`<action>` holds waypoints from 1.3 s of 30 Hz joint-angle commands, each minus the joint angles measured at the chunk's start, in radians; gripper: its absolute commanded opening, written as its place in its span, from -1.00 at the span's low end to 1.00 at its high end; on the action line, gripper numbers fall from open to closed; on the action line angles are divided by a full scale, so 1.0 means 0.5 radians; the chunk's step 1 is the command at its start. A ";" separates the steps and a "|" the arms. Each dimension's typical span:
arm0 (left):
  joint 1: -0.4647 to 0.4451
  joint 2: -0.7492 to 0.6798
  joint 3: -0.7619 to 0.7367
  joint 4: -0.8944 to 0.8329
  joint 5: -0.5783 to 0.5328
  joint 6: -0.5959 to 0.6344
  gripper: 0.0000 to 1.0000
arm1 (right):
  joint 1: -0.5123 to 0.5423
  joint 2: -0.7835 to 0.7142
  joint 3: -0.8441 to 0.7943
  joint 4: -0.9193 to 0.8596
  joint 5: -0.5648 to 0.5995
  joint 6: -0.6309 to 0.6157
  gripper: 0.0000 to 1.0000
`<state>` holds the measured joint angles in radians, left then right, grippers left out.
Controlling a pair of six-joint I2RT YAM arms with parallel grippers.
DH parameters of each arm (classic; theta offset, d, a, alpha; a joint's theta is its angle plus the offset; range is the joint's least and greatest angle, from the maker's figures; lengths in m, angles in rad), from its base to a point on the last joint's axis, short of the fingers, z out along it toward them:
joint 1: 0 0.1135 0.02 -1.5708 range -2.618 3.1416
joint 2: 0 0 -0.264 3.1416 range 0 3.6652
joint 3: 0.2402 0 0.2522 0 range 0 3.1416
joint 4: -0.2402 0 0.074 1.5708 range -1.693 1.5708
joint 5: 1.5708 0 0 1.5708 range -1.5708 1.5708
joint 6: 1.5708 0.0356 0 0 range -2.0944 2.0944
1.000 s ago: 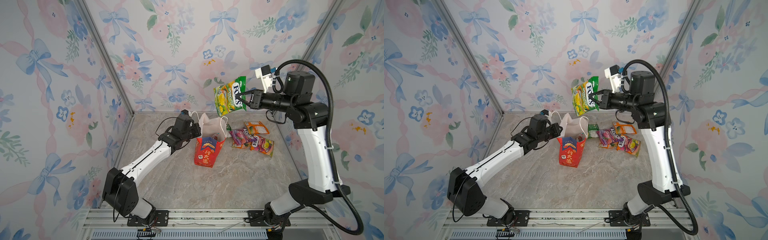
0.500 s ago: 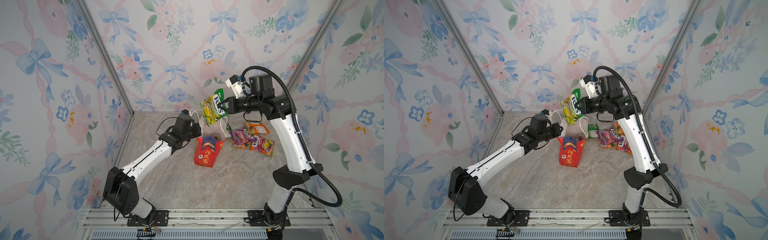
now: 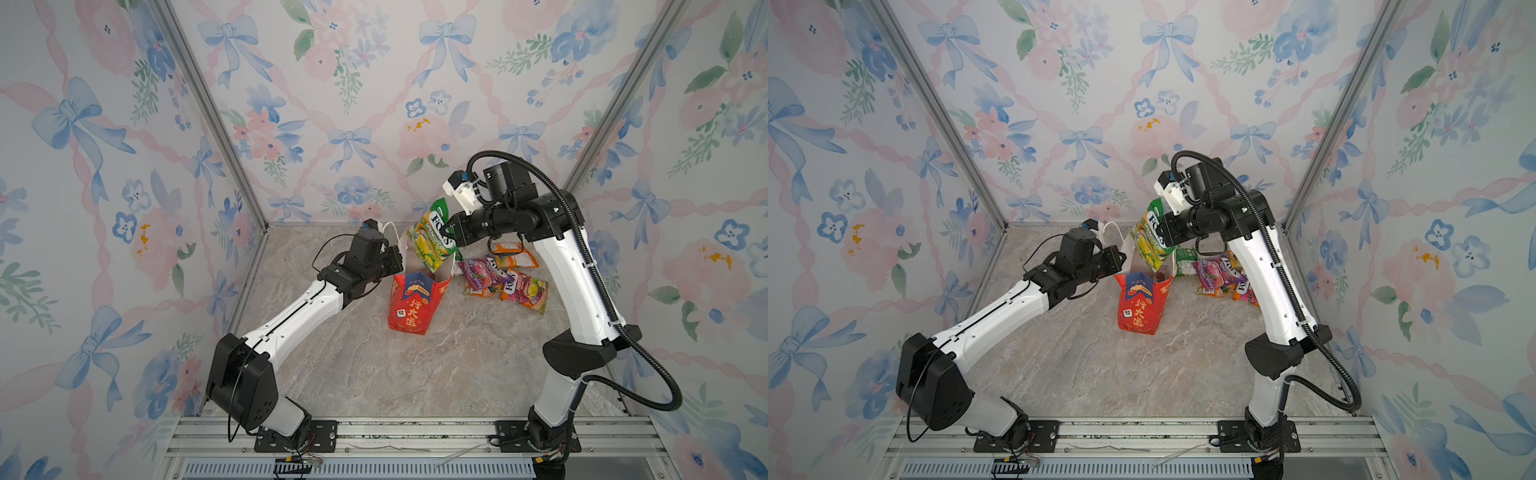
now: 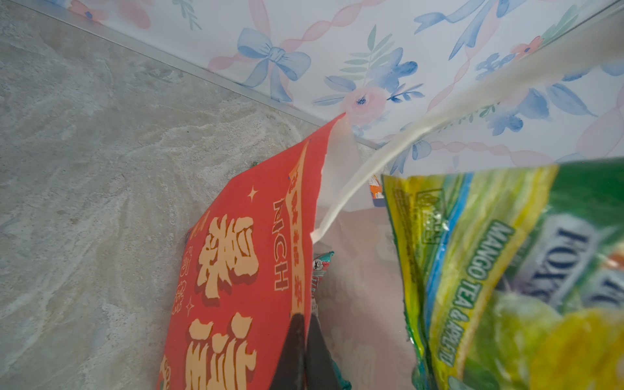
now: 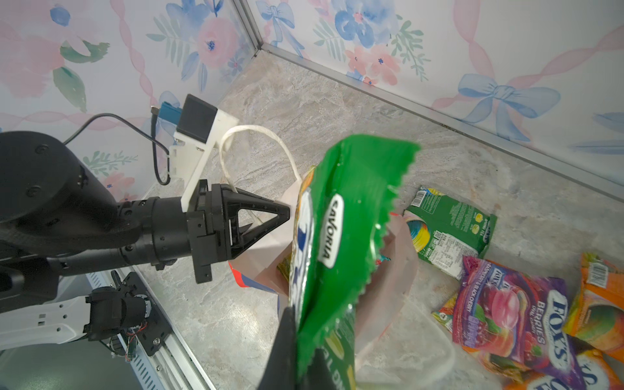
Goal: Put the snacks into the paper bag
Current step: 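Carry the green Fox's packet with the right gripper over the bag, then lower the green Fox's packet into the bag and open the right gripper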
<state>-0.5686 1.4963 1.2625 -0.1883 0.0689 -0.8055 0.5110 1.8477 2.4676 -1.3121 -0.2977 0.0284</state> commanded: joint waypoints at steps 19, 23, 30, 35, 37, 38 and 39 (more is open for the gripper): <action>-0.008 -0.002 -0.022 -0.028 0.021 0.028 -1.00 | 0.119 0.025 -0.068 -0.238 0.040 -0.517 -1.00; -0.010 -0.009 -0.025 -0.028 0.013 0.031 -1.00 | 0.166 0.075 -0.045 -0.317 0.063 -0.597 -1.00; -0.009 -0.028 -0.037 -0.028 -0.005 0.033 -1.00 | 0.238 0.147 -0.033 -0.431 0.124 -0.702 -1.00; -0.007 -0.032 -0.038 -0.026 -0.004 0.033 -1.00 | 0.287 0.176 -0.036 -0.435 0.188 -0.720 -1.00; -0.008 -0.031 -0.043 -0.027 0.000 0.033 -1.00 | 0.302 0.185 -0.033 -0.428 0.211 -0.725 -1.00; -0.008 -0.031 -0.042 -0.028 0.000 0.032 -1.00 | 0.305 0.191 -0.030 -0.428 0.217 -0.726 -1.00; -0.010 -0.032 -0.043 -0.028 0.000 0.030 -1.00 | 0.311 0.195 -0.029 -0.424 0.221 -0.729 -1.00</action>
<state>-0.5686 1.4929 1.2602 -0.1875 0.0677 -0.8055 0.6495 1.9358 2.4271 -1.5021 -0.2031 -0.3195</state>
